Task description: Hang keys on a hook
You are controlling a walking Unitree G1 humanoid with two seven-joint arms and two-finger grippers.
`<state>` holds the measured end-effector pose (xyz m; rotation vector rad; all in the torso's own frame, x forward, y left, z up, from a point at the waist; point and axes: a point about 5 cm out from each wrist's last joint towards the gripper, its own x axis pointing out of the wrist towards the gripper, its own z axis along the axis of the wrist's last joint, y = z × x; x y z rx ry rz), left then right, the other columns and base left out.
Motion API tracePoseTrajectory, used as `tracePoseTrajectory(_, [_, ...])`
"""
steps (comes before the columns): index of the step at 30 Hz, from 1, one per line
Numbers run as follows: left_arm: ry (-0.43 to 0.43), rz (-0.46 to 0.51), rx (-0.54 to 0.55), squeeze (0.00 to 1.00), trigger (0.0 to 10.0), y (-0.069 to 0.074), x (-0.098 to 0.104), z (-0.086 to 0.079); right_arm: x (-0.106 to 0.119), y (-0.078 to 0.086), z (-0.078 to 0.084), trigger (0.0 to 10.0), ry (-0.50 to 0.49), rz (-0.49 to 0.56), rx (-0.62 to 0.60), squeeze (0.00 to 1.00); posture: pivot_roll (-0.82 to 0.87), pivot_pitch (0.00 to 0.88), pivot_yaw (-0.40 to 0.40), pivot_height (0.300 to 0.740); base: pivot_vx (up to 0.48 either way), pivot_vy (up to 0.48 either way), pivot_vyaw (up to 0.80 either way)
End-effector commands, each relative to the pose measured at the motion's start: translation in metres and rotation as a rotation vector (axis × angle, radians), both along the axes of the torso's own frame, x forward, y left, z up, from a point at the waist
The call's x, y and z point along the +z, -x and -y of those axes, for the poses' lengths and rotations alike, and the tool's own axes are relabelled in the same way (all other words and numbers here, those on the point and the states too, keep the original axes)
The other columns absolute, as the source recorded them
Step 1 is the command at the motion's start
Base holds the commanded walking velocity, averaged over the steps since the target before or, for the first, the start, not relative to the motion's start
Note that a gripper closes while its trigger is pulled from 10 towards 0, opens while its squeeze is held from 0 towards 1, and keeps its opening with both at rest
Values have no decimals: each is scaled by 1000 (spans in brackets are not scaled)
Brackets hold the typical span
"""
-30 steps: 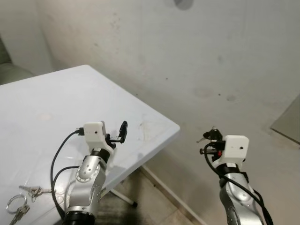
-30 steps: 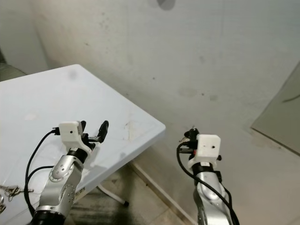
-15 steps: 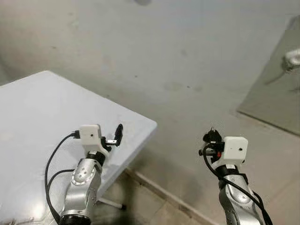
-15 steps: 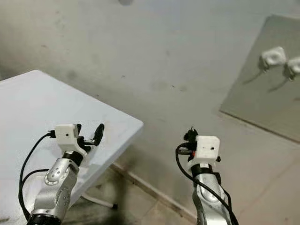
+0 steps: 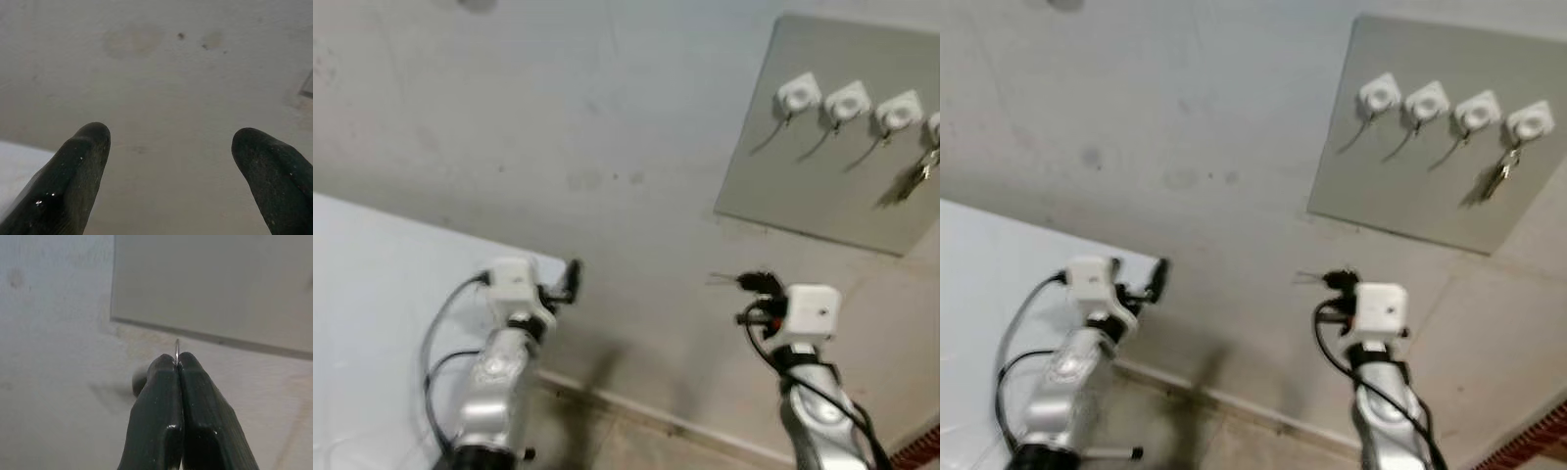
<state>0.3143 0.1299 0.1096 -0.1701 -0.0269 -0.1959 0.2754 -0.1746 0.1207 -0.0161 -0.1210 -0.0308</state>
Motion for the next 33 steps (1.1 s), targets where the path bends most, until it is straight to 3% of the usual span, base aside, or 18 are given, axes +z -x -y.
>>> tracePoseTrajectory(1, [-16,-3,24,0,10000,-1,1,-6,2,-1,-4,10000,2,8,6,0,-25,0,-21,740,0,0,-712])
tracePoseTrajectory(9, [-31,-12,17,0,10000,-1,0,-8,1,-1,-6,10000,-10,15,0,0,-22,0,4,740,0,0,-684])
tracePoseTrajectory(23, [-51,-1,-19,0,10000,-5,6,-6,-1,1,-9,10000,-27,42,-7,0,-22,4,48,740,0,0,0])
tracePoseTrajectory(33, [-61,16,-52,0,10000,-5,9,-2,2,0,-10,10000,-34,59,-11,0,-20,2,38,740,0,0,0])
